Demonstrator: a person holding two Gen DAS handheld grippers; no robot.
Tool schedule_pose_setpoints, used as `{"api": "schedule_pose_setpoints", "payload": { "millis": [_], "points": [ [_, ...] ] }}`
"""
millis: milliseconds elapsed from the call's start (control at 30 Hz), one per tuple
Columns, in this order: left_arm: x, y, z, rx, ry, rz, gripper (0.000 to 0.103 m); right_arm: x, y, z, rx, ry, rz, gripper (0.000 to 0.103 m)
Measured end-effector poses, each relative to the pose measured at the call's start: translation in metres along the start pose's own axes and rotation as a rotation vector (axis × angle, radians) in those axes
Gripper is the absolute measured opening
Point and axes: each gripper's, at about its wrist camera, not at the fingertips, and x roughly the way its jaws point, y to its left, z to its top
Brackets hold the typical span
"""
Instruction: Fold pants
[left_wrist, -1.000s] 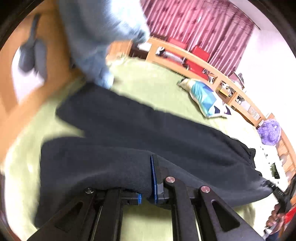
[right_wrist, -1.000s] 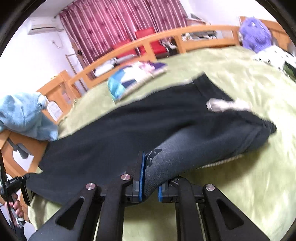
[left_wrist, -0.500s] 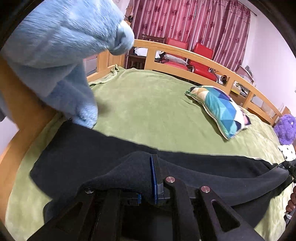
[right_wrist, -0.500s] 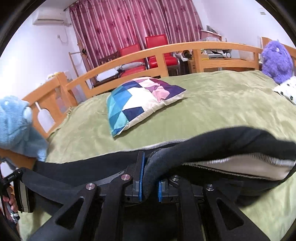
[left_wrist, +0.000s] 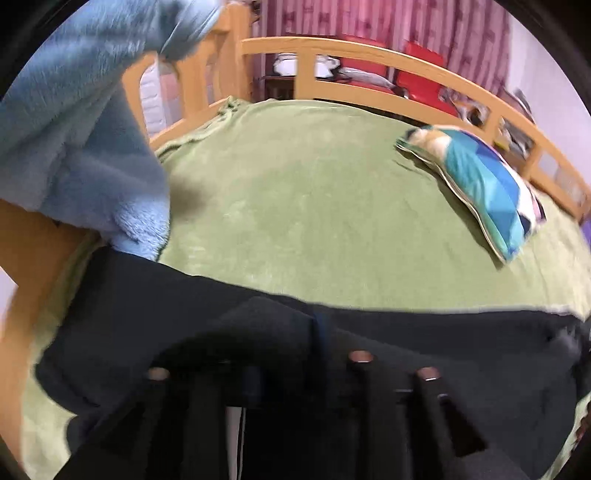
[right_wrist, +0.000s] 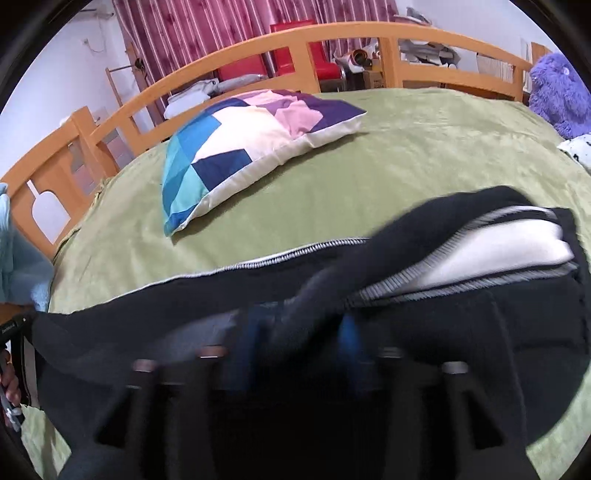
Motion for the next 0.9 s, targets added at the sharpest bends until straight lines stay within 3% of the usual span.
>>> {"api": "schedule_pose_setpoints", "payload": {
  "millis": [33,100,167,333,400,533,633,800,833,900],
  "points": [
    [-0.010,-0.001,-0.004,0.017,-0.009,0.004,0.066,-0.009,-0.001,-0.004,0.005,-0.017,0.004,0.063],
    [-0.042,0.000,-0.016,0.034,-0.069,0.010,0.080,-0.031,-0.001,-0.014,-0.003,-0.033,0.038,0.064],
    [-0.070,0.002,-0.031,0.052,-0.096,0.023,0.081,-0.048,0.000,-0.024,-0.018,-0.022,0.045,0.064],
    [-0.103,0.023,-0.084,0.021,-0.046,0.008,0.081,-0.090,-0.002,-0.064,-0.026,-0.012,0.051,0.064],
    [-0.107,0.034,-0.108,-0.005,-0.025,0.021,0.081,-0.101,-0.003,-0.076,-0.020,-0.008,0.049,0.064],
    [-0.098,0.050,-0.149,-0.040,0.027,-0.028,0.081,-0.118,-0.012,-0.102,0.011,0.005,0.041,0.064],
    [-0.084,0.055,-0.155,-0.073,0.031,-0.026,0.081,-0.119,-0.017,-0.115,0.041,0.021,0.030,0.064],
    [-0.061,0.059,-0.133,-0.146,-0.012,-0.060,0.081,-0.110,-0.024,-0.127,0.071,0.045,-0.003,0.064],
    [-0.055,0.056,-0.128,-0.144,-0.015,-0.056,0.069,-0.108,-0.025,-0.129,0.075,0.045,-0.013,0.064],
    [-0.044,0.060,-0.113,-0.147,-0.021,-0.068,0.026,-0.103,-0.029,-0.133,0.089,0.052,-0.026,0.064]
  ]
}}
